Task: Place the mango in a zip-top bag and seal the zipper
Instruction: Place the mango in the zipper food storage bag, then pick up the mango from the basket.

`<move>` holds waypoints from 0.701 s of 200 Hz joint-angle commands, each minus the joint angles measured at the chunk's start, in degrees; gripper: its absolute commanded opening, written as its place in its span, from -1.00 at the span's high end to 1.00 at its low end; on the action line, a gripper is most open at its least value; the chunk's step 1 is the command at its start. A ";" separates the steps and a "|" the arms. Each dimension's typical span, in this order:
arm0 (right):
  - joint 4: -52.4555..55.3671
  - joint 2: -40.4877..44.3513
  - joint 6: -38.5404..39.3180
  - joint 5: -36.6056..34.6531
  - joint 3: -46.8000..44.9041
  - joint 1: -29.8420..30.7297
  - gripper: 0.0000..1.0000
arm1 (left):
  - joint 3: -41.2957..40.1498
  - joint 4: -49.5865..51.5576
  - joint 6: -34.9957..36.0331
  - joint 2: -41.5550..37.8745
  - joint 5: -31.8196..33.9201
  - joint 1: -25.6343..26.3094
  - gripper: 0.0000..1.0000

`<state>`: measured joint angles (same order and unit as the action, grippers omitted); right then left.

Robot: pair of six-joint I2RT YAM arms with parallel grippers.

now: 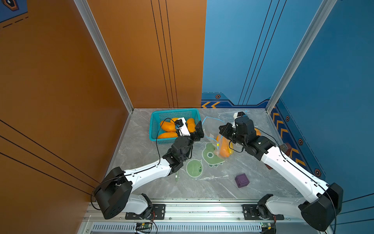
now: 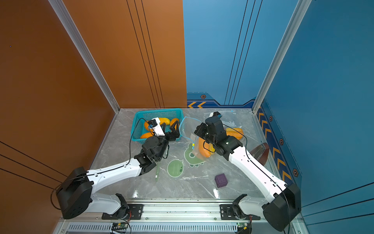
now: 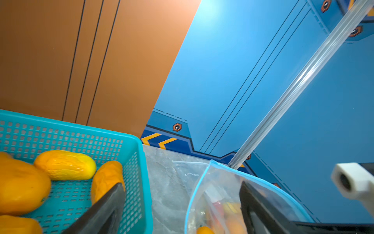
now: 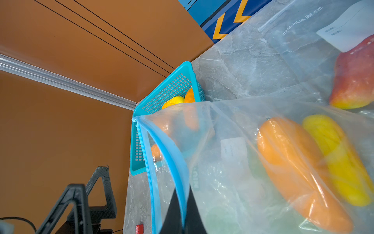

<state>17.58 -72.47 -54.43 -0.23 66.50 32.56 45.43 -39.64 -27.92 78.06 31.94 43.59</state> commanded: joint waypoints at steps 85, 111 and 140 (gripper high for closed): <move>3.16 0.38 1.96 -1.70 1.18 -0.31 1.00 | 25.14 47.89 -0.46 12.16 -13.47 -16.91 -0.76; 3.28 0.36 2.05 -1.71 1.15 -0.22 1.00 | 30.18 49.12 0.07 17.96 -16.37 -18.18 -0.75; 3.53 0.44 2.14 -1.81 1.05 -0.09 1.00 | 35.92 52.11 -1.32 24.92 -19.76 -19.76 -0.75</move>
<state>19.09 -72.47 -53.82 -0.27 66.52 32.56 76.77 6.87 -29.41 98.72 17.17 25.17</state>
